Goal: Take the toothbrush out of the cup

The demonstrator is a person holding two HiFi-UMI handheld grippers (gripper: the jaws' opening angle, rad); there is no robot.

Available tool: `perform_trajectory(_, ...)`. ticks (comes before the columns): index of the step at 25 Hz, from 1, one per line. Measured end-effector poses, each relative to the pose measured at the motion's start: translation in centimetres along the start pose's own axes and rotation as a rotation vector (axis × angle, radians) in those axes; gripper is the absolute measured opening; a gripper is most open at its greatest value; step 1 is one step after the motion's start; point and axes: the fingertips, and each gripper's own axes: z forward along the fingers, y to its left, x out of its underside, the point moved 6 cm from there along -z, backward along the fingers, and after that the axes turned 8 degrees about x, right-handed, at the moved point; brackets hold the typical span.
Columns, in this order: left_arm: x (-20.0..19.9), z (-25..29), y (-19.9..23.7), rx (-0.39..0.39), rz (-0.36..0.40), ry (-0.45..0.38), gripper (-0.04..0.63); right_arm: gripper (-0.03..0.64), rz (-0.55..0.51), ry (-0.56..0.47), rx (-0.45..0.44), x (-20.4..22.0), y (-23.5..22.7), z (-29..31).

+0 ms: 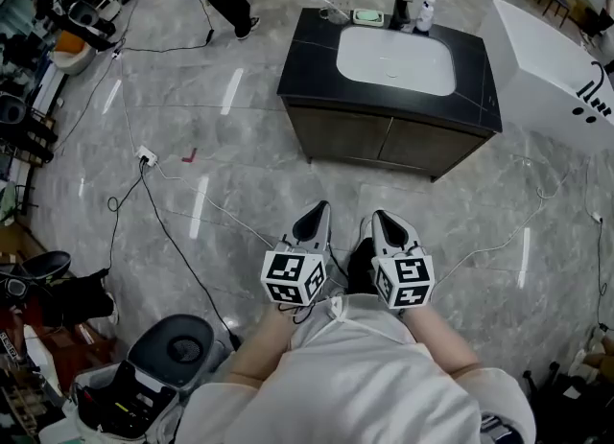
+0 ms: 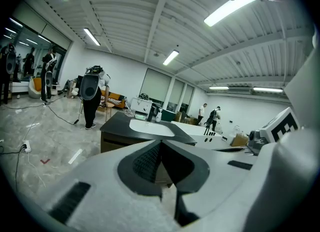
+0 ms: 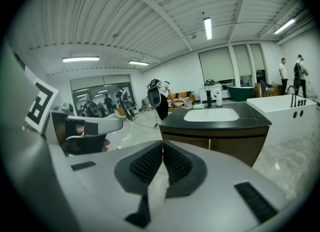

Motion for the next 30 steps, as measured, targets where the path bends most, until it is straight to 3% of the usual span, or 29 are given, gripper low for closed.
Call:
perform_trajectory(11, -5.4, 12.3, 5.0, -0.045, -0.044, -0.009, 0.018, 0.028, -0.017, 0.012, -0.054, -7.6, -6.8, 11.6)
perform_trajectory(19, -9.4, 21.7, 7.5, -0.07, -0.027, -0.028, 0.02, 0.028, -0.04, 0.005, -0.067, -12.9, -12.7, 19.3)
perform_trajectory(30, -11.2, 28.2, 9.2, -0.054, -0.041, -0.002, 0.019, 0.028, -0.054, 0.067, -0.088, -13.5, -15.5, 23.6)
